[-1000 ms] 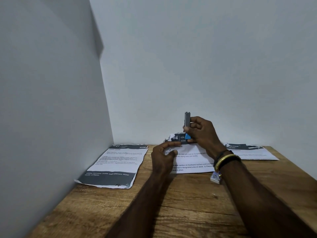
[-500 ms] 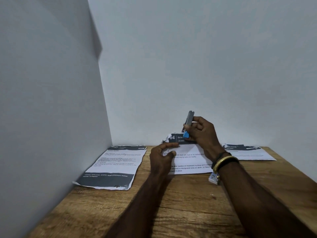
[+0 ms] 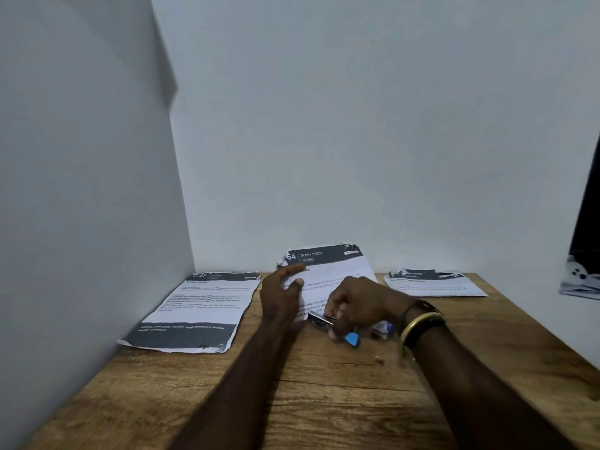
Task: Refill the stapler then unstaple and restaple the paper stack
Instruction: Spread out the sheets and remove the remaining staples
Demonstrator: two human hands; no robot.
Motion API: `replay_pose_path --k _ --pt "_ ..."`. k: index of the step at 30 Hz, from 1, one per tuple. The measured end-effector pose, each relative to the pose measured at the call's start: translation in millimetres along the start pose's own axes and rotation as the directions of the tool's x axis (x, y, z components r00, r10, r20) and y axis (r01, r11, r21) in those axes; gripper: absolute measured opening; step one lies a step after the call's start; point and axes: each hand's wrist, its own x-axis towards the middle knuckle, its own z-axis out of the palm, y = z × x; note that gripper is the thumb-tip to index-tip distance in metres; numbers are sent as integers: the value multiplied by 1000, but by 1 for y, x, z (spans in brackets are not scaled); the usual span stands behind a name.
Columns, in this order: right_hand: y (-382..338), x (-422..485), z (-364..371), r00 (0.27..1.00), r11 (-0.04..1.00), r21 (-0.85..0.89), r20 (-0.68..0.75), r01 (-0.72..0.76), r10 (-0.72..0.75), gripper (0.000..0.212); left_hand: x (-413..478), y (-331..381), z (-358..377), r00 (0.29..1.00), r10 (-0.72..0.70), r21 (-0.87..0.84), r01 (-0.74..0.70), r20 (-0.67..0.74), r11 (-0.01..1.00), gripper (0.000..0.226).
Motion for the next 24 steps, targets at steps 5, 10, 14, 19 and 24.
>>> replay_pose_path --k 5,10,14,19,24 --pt "-3 1 12 997 989 -131 -25 -69 66 41 2 -1 -1 997 -14 -27 12 -75 1000 33" --pt "4 -2 14 998 998 -66 -69 -19 15 38 5 -3 -1 990 -71 -90 61 -118 994 31" --pt "7 -2 8 934 994 108 -357 26 15 19 7 -5 1 966 -156 -136 130 -205 982 30" --pt "11 -6 6 756 889 456 -594 35 275 20 10 -3 10 958 -196 -169 162 -211 972 32" --pt "34 -11 -2 710 737 664 -579 127 400 41 7 9 40 974 -216 -180 200 -72 963 31"
